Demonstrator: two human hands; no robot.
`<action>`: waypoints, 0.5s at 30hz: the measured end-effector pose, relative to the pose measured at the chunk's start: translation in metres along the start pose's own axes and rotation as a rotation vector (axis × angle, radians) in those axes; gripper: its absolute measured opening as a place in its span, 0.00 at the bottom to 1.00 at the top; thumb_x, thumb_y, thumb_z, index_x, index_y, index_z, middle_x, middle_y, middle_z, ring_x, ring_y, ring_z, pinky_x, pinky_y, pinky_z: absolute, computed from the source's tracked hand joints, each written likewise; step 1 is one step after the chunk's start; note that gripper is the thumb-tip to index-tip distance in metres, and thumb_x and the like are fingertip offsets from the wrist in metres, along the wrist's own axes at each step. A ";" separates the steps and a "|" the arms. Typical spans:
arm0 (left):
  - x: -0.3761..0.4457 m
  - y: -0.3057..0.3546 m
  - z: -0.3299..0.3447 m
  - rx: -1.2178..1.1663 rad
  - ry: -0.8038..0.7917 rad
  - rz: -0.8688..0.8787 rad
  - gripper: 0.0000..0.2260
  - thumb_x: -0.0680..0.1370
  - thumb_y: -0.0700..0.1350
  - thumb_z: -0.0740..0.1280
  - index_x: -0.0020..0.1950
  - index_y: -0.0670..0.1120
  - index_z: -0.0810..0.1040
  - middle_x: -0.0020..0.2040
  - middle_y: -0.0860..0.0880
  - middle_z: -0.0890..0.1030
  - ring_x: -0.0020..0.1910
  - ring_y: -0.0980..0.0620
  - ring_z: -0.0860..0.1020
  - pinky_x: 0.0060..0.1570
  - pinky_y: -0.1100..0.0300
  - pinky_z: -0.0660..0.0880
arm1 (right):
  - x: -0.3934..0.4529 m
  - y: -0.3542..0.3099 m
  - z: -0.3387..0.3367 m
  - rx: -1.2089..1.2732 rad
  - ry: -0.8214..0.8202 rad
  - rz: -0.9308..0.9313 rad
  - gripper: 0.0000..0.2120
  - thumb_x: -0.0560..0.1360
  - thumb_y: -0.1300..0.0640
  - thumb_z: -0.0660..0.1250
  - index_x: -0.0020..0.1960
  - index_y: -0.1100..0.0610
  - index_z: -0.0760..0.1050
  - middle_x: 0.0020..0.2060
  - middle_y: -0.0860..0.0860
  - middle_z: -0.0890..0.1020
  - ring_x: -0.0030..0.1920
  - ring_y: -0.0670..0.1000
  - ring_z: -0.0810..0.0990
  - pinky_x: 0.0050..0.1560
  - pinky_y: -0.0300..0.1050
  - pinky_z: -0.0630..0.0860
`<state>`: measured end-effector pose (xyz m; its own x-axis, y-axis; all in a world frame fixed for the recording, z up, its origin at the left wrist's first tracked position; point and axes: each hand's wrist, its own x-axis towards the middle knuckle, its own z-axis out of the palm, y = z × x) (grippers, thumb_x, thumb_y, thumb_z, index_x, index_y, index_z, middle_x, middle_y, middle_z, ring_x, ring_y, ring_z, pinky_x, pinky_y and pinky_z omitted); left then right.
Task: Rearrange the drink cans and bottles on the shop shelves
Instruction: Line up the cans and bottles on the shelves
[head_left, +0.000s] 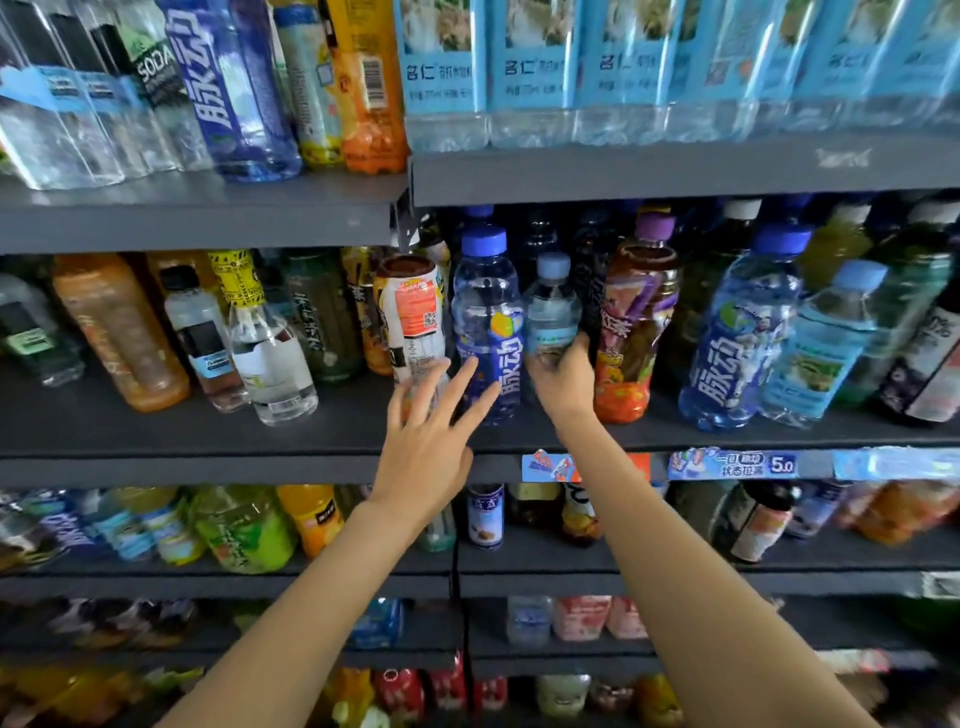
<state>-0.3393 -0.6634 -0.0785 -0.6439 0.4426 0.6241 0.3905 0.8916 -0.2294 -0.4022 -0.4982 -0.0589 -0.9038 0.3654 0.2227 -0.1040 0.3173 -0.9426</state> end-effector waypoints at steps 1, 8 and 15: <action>0.001 0.001 0.000 0.019 -0.017 0.001 0.36 0.62 0.40 0.75 0.69 0.50 0.70 0.72 0.43 0.67 0.70 0.41 0.60 0.62 0.39 0.66 | -0.008 0.000 -0.003 0.029 -0.005 -0.002 0.24 0.74 0.63 0.68 0.65 0.65 0.62 0.59 0.60 0.75 0.58 0.57 0.76 0.47 0.36 0.70; 0.003 -0.003 0.005 -0.012 0.014 -0.015 0.32 0.59 0.41 0.78 0.63 0.48 0.76 0.69 0.42 0.71 0.68 0.42 0.62 0.61 0.39 0.67 | -0.073 -0.012 -0.043 0.013 -0.131 -0.166 0.25 0.71 0.61 0.72 0.64 0.62 0.64 0.49 0.47 0.75 0.50 0.46 0.75 0.41 0.22 0.69; 0.058 0.019 -0.069 -0.345 0.475 0.073 0.18 0.71 0.39 0.58 0.61 0.47 0.71 0.60 0.46 0.69 0.57 0.44 0.68 0.57 0.50 0.62 | -0.102 -0.094 -0.134 0.185 0.006 -0.555 0.24 0.73 0.60 0.70 0.62 0.50 0.61 0.53 0.41 0.74 0.54 0.34 0.75 0.53 0.30 0.71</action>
<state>-0.3239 -0.6270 0.0049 -0.2735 0.3390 0.9002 0.6655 0.7424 -0.0773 -0.2448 -0.4474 0.0401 -0.6908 0.1937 0.6966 -0.6324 0.3050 -0.7120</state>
